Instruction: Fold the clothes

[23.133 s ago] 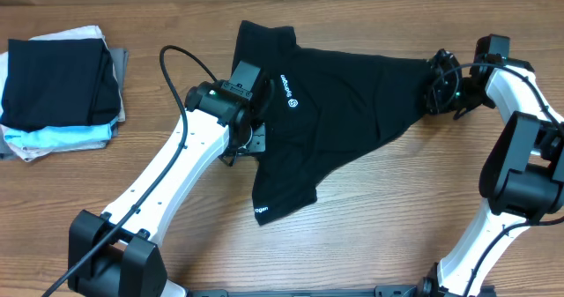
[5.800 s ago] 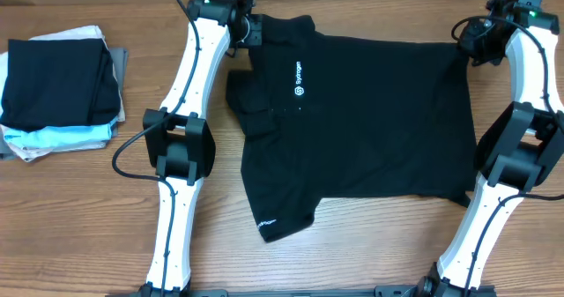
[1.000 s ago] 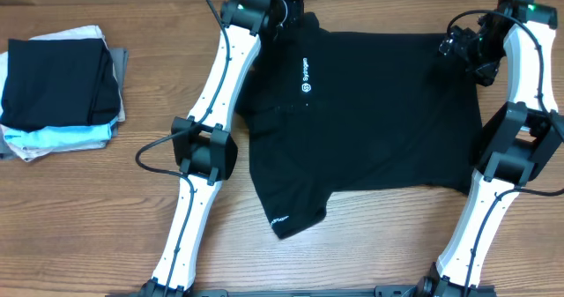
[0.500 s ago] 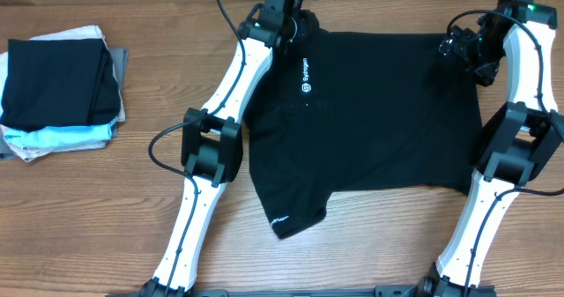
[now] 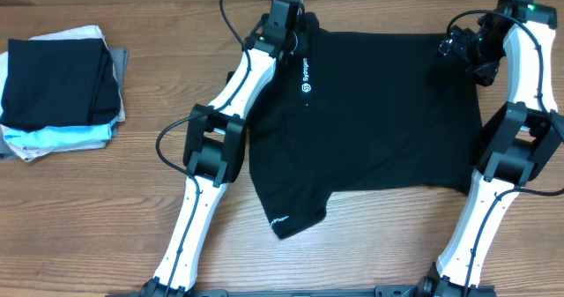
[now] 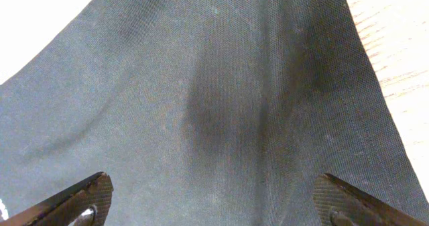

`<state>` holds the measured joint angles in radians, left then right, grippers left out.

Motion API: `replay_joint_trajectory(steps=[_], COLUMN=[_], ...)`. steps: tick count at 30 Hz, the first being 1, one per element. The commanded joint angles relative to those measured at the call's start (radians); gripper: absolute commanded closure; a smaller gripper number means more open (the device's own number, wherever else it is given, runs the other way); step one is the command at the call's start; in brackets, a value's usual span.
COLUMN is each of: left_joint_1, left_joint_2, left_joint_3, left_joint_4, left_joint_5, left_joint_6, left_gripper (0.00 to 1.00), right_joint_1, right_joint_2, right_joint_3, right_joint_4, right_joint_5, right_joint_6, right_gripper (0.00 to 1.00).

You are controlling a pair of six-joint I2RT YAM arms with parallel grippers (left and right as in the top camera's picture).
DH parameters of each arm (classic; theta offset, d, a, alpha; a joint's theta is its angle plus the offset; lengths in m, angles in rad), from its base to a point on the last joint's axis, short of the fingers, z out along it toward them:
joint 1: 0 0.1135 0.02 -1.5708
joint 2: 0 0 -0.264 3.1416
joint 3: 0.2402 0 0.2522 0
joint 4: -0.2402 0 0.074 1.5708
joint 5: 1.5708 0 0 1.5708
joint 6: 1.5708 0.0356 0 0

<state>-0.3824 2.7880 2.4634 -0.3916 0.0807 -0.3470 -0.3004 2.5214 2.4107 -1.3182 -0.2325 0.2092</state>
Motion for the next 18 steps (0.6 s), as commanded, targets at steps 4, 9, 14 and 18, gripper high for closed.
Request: replay_joint_trajectory(steps=[4,9,14,18], left_joint_1=[-0.004,0.000,-0.004,-0.018], left_joint_2=[0.110,0.169,0.164,0.164], left_joint_3=[-0.007,-0.007,0.053,0.183], left_joint_4=[0.058,0.147,0.215,0.155], left_joint_5=[0.000,0.105,0.186,0.187], left_joint_6=[-0.056,-0.107,-0.113,-0.056], left_gripper=[0.96,0.96,0.96,0.96], right_joint_1=[0.001,0.001,0.001,0.001], right_joint_2=[-0.034,-0.034,-0.034,-0.034], right_joint_3=[0.023,0.023,0.023,0.023], right_joint_4=[0.004,0.004,0.004,0.004], right_joint_5=[-0.008,-0.008,-0.008,-0.008], right_joint_6=[0.001,0.001,0.001,0.001], right_gripper=[0.00,0.00,0.00,0.00])
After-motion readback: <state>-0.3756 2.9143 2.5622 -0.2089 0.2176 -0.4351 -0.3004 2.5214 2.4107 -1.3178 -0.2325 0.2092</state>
